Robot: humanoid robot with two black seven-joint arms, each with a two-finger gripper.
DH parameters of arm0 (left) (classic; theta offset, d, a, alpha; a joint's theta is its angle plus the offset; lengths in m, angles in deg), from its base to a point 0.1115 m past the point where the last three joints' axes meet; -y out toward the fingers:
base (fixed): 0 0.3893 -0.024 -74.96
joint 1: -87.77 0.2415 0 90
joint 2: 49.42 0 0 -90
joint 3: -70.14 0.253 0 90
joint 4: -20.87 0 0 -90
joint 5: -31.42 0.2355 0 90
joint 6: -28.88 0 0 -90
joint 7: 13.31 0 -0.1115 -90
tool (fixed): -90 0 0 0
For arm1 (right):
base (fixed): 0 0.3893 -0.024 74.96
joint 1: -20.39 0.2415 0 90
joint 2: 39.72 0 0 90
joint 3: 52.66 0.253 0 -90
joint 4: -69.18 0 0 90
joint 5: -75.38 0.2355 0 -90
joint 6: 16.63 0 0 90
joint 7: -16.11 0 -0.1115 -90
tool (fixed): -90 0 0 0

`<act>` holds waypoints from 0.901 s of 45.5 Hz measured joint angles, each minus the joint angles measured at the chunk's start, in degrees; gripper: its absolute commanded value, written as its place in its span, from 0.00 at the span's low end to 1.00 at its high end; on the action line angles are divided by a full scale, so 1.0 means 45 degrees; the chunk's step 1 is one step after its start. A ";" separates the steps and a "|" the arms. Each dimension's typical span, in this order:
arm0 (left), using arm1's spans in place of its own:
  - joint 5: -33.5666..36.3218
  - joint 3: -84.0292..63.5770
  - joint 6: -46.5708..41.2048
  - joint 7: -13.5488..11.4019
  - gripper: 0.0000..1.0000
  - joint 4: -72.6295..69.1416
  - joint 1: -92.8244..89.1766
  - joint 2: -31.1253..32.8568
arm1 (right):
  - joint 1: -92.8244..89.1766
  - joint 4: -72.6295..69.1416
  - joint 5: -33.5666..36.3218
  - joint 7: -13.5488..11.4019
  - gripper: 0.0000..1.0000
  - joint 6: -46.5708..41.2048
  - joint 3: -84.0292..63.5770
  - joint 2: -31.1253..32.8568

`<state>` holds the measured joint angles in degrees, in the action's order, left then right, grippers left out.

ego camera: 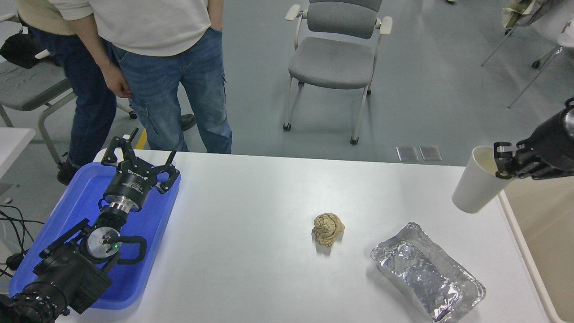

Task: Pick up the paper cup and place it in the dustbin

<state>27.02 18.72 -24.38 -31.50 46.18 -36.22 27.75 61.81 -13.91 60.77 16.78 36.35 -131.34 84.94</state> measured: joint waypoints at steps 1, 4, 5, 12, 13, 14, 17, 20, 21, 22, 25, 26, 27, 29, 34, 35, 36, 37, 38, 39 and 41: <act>-0.0001 0.0000 0.0000 0.0000 1.00 0.0000 0.0000 -0.0001 | 0.0115 -0.0022 -0.0002 -0.0004 0.00 -0.0133 -0.0023 0.0021; 0.0000 0.0000 0.0000 0.0000 1.00 0.0000 0.0000 0.0000 | 0.0524 -0.0058 -0.0001 -0.0004 0.00 -0.0555 -0.0101 0.0064; -0.0001 0.0000 0.0000 0.0000 1.00 -0.0001 0.0000 0.0000 | 0.0619 -0.0070 -0.0002 -0.0004 0.00 -0.0648 -0.0126 0.0077; -0.0001 0.0000 0.0000 0.0000 1.00 0.0000 0.0002 0.0000 | 0.1133 -0.0096 -0.0020 -0.0010 0.00 -0.1150 -0.0354 0.0254; -0.0001 0.0000 0.0000 0.0000 1.00 0.0000 0.0002 0.0000 | 0.1171 -0.0095 -0.0029 -0.0013 0.00 -0.1180 -0.0384 0.0290; -0.0001 0.0000 0.0000 0.0000 1.00 0.0000 0.0002 0.0000 | 0.1226 -0.0093 -0.0032 -0.0010 0.00 -0.1220 -0.0438 0.0347; -0.0001 0.0000 0.0000 0.0000 1.00 0.0000 0.0002 0.0000 | 0.1317 -0.0079 -0.0042 -0.0013 0.00 -0.1283 -0.0598 0.0464; -0.0005 0.0000 0.0000 0.0000 1.00 0.0000 0.0001 0.0000 | 0.1396 -0.0044 -0.0043 -0.0014 0.00 -0.1311 -0.0836 0.0566; -0.0007 0.0000 0.0000 0.0000 1.00 0.0000 0.0002 0.0000 | 0.1425 -0.0026 -0.0042 -0.0011 0.00 -0.1325 -0.0962 0.0607; -0.0008 0.0000 0.0000 0.0000 1.00 0.0000 0.0002 0.0000 | 0.1442 -0.0010 -0.0042 -0.0013 0.00 -0.1333 -0.1052 0.0639; -0.0010 0.0000 0.0000 0.0000 1.00 0.0000 0.0002 0.0001 | 0.1491 0.0033 -0.0036 -0.0011 0.00 -0.1350 -0.1391 0.0773; -0.0009 0.0000 0.0000 0.0000 1.00 0.0000 0.0002 0.0000 | 0.1506 0.0046 -0.0032 -0.0012 0.00 -0.1353 -0.1516 0.0827; -0.0010 0.0000 0.0000 0.0000 1.00 0.0000 0.0002 0.0000 | 0.1517 0.0066 -0.0032 -0.0016 0.00 -0.1358 -0.1652 0.0884; -0.0010 0.0000 0.0000 0.0000 1.00 0.0000 0.0002 0.0000 | 0.1548 0.0135 -0.0028 -0.0016 0.00 -0.1368 -0.1964 0.1007; -0.0004 0.0000 0.0000 0.0000 1.00 0.0000 0.0004 0.0000 | 0.1574 0.0551 0.0009 -0.0016 0.00 -0.1366 -0.2776 0.1305; -0.0003 0.0000 0.0000 0.0000 1.00 0.0000 0.0004 0.0000 | 0.1558 0.0646 0.0024 -0.0016 0.00 -0.1359 -0.2895 0.1355; -0.0001 0.0000 0.0000 0.0000 1.00 0.0000 0.0005 0.0001 | 0.1533 0.0753 0.0035 -0.0016 0.00 -0.1347 -0.3009 0.1408; -0.0001 0.0000 0.0000 0.0000 1.00 0.0001 0.0005 0.0001 | 0.1486 0.0910 0.0060 -0.0012 0.00 -0.1335 -0.3152 0.1500; 0.0001 0.0001 0.0000 0.0000 1.00 0.0001 0.0005 0.0001 | 0.1446 0.1024 0.0067 -0.0016 0.00 -0.1324 -0.3242 0.1571; 0.0001 0.0003 0.0000 0.0000 1.00 0.0000 0.0005 0.0000 | 0.1400 0.1149 0.0073 -0.0015 0.00 -0.1307 -0.3321 0.1660; 0.0001 0.0008 0.0000 0.0000 1.00 0.0002 0.0005 0.0001 | 0.1276 0.1472 0.0097 -0.0012 0.00 -0.1275 -0.3458 0.1933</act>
<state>27.02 18.76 -24.38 -31.50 46.19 -36.20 27.75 67.55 -7.28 61.21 16.73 30.61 -146.90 93.64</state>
